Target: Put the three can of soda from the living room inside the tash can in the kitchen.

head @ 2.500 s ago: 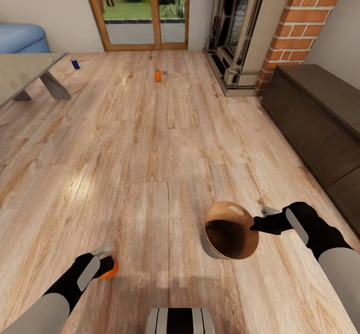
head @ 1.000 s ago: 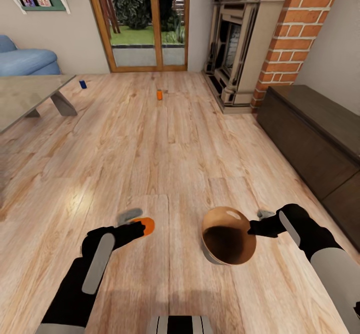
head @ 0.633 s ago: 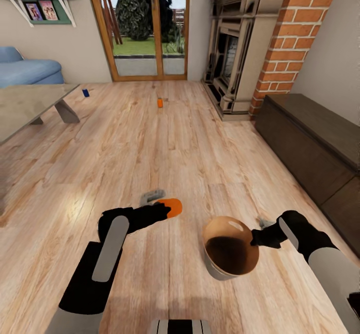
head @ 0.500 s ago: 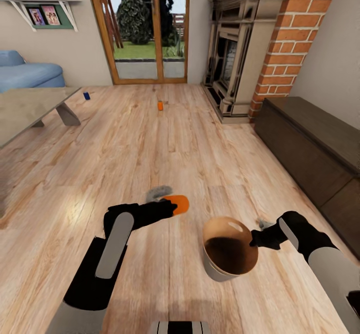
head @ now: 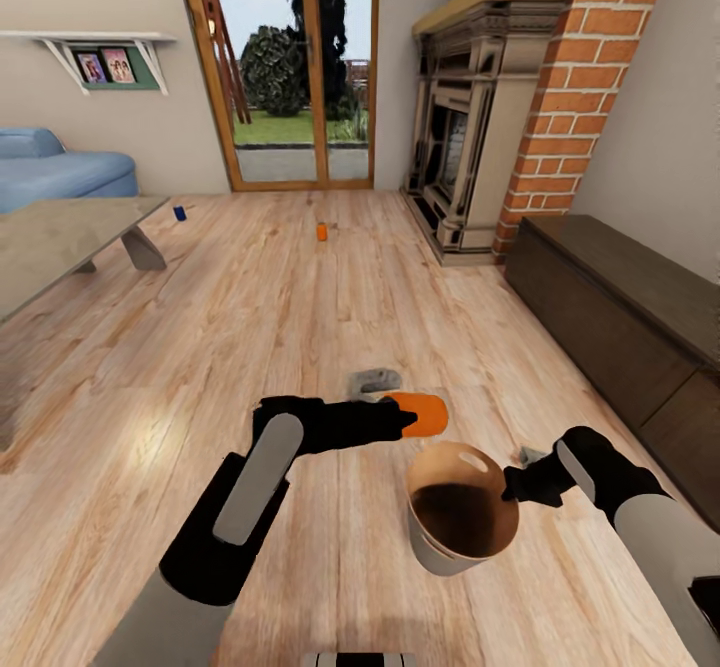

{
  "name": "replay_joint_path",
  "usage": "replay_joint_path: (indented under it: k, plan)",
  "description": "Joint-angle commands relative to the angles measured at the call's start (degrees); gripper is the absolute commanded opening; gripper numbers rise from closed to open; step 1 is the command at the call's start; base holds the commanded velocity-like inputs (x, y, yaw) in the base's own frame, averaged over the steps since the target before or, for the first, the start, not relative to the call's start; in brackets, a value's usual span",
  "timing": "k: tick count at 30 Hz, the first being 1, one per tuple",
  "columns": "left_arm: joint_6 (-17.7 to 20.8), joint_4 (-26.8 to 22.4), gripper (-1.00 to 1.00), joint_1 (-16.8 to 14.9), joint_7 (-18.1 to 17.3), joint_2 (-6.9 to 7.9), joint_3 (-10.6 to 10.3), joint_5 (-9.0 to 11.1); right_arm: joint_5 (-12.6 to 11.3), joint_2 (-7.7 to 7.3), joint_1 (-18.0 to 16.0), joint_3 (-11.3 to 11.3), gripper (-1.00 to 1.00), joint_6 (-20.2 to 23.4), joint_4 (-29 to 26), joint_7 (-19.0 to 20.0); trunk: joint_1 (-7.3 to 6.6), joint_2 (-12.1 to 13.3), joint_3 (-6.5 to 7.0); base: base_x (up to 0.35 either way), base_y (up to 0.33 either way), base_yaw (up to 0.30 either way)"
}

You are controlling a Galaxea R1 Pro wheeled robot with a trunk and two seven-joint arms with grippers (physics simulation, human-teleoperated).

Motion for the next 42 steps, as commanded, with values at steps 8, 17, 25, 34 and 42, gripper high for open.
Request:
replay_joint_path:
  k: [8,17,25,34,42]
  plan:
    - [0.26,14.9,-1.0,-6.19,1.33,-0.07,-10.26,9.55,0.35,1.52,0.07,0.11,-1.0,0.36,-0.05,0.39,-0.21,0.11,1.78,0.0,0.0,0.0]
    - [0.46,22.4,-1.0,-7.33,1.4,-0.37,-14.17,11.07,1.18,3.59,0.24,0.29,-1.0,0.36,-0.13,0.37,-0.44,0.23,3.78,0.0,0.0,0.0]
    - [0.44,25.64,-1.0,-7.38,1.27,-0.37,-14.45,11.08,4.1,5.75,0.79,0.32,-1.0,0.36,-0.63,0.42,-0.64,0.34,5.55,0.0,0.0,0.0]
    - [0.32,26.68,1.0,-7.37,1.64,0.01,-14.48,10.67,4.51,6.74,0.94,0.31,-1.0,0.36,-0.75,0.43,-0.7,0.36,5.99,0.0,0.0,0.0]
    - [0.25,31.58,1.0,-7.38,1.76,0.03,-14.48,10.38,4.53,6.79,0.95,0.31,-1.0,0.36,-0.76,0.43,-0.7,0.36,5.99,0.0,0.0,0.0]
